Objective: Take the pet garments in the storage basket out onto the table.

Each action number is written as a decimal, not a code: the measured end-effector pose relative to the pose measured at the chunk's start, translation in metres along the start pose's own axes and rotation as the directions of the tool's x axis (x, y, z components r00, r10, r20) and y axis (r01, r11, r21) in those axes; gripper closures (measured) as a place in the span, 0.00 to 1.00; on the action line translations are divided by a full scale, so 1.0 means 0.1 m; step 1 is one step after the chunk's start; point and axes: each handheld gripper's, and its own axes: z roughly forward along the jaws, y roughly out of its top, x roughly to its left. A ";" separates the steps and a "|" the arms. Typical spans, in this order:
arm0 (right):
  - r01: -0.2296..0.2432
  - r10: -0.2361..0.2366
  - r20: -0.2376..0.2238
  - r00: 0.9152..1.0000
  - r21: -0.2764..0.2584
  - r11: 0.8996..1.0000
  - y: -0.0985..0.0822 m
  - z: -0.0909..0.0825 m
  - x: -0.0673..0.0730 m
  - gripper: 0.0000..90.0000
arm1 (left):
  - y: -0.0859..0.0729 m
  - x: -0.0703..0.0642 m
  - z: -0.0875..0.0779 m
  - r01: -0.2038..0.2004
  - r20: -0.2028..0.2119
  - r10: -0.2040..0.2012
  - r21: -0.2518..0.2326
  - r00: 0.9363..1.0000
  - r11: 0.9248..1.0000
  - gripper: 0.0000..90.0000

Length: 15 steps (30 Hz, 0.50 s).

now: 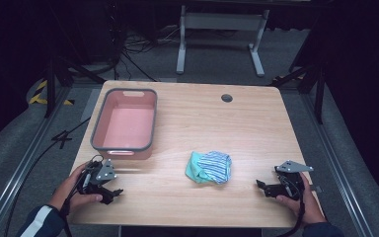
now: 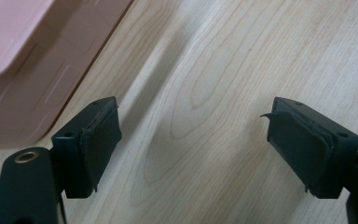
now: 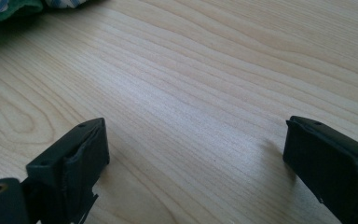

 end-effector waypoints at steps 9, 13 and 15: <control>0.000 0.000 0.000 1.000 0.000 1.000 0.00 0.00 0.00 0.08 | -0.16 0.05 0.04 0.055 0.034 -0.053 -0.049 0.998 0.997 0.18; 0.002 -0.002 0.001 1.000 0.000 1.000 0.00 0.00 0.00 0.08 | -0.30 0.10 0.07 0.148 0.091 -0.138 -0.116 0.986 0.982 0.18; 0.000 0.000 0.000 1.000 0.000 1.000 0.00 0.00 0.00 0.08 | -0.35 0.10 0.09 0.191 0.106 -0.177 -0.148 0.979 0.970 0.18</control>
